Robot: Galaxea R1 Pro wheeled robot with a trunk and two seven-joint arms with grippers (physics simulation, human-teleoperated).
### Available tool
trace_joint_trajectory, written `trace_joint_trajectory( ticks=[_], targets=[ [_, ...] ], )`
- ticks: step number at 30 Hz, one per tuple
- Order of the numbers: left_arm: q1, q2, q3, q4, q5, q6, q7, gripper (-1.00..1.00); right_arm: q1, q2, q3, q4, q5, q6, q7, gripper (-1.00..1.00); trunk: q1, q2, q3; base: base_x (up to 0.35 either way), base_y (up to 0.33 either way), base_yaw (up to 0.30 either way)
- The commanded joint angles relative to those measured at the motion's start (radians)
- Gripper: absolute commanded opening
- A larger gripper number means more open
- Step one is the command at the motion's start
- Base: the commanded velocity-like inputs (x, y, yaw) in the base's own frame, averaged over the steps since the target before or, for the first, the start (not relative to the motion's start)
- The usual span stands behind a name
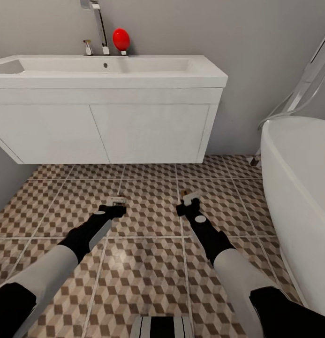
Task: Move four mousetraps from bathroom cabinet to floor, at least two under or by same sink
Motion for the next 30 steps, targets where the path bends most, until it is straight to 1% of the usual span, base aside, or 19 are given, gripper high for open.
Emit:
trace_joint_trajectory(
  ticks=[1,2,7,17,21,24,27,30],
  targets=[
    [-0.001,0.004,-0.008,-0.008,0.009,0.004,0.011,-1.00,0.000,0.000,0.001,-0.002,0.009,0.002,-0.001,-1.00,0.000,0.000,-0.001,0.000,0.000,0.000],
    [-0.001,0.009,-0.009,-0.021,0.009,0.007,0.011,-1.00,0.000,0.000,0.001,-0.006,0.009,0.003,-0.001,-1.00,0.000,0.000,-0.001,0.000,0.000,0.000],
    [-0.001,0.013,-0.009,-0.041,0.009,0.010,0.011,-1.00,0.000,0.000,0.000,-0.009,0.009,0.004,-0.001,-1.00,0.000,0.000,-0.004,0.000,0.000,0.000],
    [-0.001,0.014,-0.010,-0.105,0.009,0.018,0.011,-1.00,0.000,0.000,0.001,-0.010,0.009,0.003,-0.001,-1.00,0.004,-0.003,-0.057,0.000,0.000,0.000],
    [-0.001,0.025,-0.009,-0.134,0.009,0.019,0.011,-1.00,0.000,0.000,0.002,-0.010,0.009,0.003,-0.001,-1.00,0.006,-0.004,-0.079,0.000,0.000,0.000],
    [-0.001,0.044,-0.010,-0.195,0.009,0.019,0.011,-1.00,0.000,0.000,0.001,-0.010,0.009,0.003,-0.001,-1.00,0.008,-0.004,-0.096,0.000,0.000,0.000],
    [-0.001,0.051,-0.010,-0.220,0.009,0.019,0.011,-1.00,0.000,0.000,0.002,-0.010,0.009,0.003,-0.001,-1.00,0.009,-0.005,-0.112,0.000,0.000,0.000],
    [-0.001,0.053,-0.011,-0.220,0.009,0.019,0.011,-1.00,0.000,0.000,0.002,-0.010,0.009,0.003,-0.001,-1.00,0.010,-0.006,-0.129,0.000,0.000,0.000]
  ],
)
